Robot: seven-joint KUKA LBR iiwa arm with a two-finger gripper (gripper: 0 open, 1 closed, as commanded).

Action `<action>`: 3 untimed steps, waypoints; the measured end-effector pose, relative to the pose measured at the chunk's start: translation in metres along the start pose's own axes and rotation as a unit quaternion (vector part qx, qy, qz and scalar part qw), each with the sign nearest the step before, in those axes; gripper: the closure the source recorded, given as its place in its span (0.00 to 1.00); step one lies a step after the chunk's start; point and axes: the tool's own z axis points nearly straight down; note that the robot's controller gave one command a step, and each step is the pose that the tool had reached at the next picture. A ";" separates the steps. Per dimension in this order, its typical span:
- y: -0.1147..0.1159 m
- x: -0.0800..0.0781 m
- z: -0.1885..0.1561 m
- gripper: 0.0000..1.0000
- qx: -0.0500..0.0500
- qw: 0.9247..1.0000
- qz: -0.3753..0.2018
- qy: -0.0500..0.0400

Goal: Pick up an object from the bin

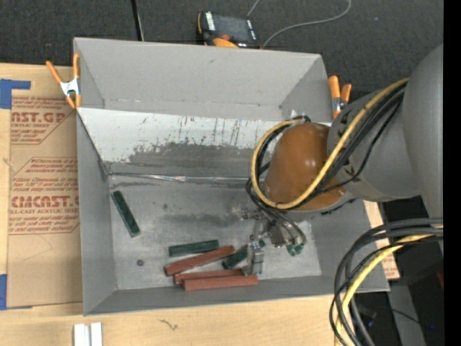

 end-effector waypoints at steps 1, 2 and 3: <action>0.000 0.000 0.000 1.00 0.000 1.000 0.000 0.000; 0.000 0.000 0.000 0.00 0.000 1.000 0.000 0.000; 0.010 -0.018 0.020 0.00 0.000 1.000 0.005 0.000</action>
Offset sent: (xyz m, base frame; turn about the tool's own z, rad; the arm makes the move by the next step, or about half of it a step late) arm 0.0000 0.0000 0.0000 0.0000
